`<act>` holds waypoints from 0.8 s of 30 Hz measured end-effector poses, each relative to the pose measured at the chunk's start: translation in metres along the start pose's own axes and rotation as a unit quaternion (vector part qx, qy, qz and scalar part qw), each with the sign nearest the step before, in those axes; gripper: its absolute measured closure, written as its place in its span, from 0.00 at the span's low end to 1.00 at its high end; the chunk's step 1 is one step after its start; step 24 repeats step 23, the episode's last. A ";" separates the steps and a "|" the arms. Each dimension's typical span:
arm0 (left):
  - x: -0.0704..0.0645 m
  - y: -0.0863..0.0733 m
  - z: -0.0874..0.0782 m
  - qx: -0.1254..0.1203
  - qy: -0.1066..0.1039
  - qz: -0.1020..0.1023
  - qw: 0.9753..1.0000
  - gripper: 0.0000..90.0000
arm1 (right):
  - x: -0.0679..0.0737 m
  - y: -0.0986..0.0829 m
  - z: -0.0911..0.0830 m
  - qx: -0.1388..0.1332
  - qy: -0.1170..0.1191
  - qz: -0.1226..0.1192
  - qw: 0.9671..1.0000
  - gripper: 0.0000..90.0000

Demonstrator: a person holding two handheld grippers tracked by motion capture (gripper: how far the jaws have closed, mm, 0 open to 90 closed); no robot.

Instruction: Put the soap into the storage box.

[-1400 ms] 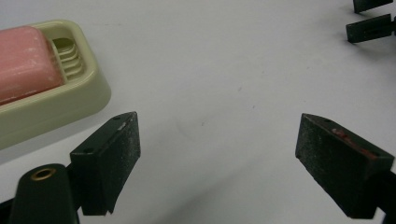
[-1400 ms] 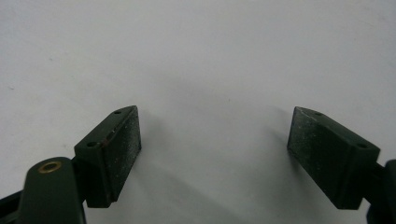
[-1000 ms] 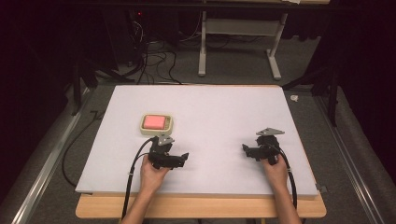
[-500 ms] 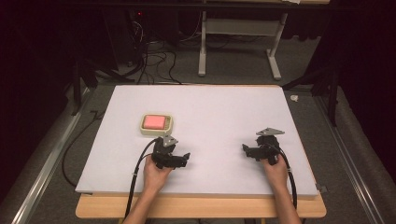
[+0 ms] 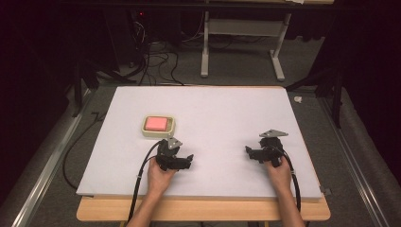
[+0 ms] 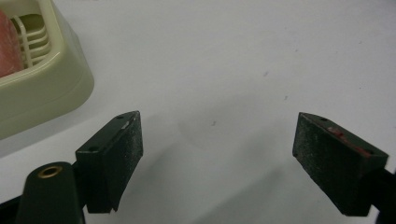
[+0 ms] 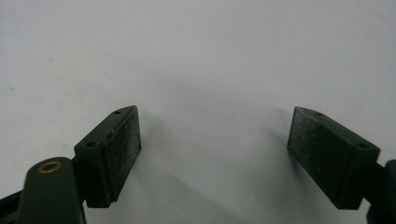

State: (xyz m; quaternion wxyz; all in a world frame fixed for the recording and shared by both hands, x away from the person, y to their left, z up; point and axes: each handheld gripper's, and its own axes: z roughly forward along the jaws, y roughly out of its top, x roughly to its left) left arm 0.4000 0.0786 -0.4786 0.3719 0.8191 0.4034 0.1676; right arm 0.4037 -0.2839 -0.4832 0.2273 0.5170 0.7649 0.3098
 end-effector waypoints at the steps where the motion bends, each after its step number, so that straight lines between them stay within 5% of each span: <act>1: 0.000 0.000 0.001 0.001 0.001 0.000 1.000 0.19 | 0.000 0.000 0.000 0.000 0.000 0.000 1.000 0.20; 24: -0.004 -0.003 0.010 0.010 -0.001 0.008 1.000 0.17 | 0.000 0.000 0.000 0.000 0.000 0.001 1.000 0.20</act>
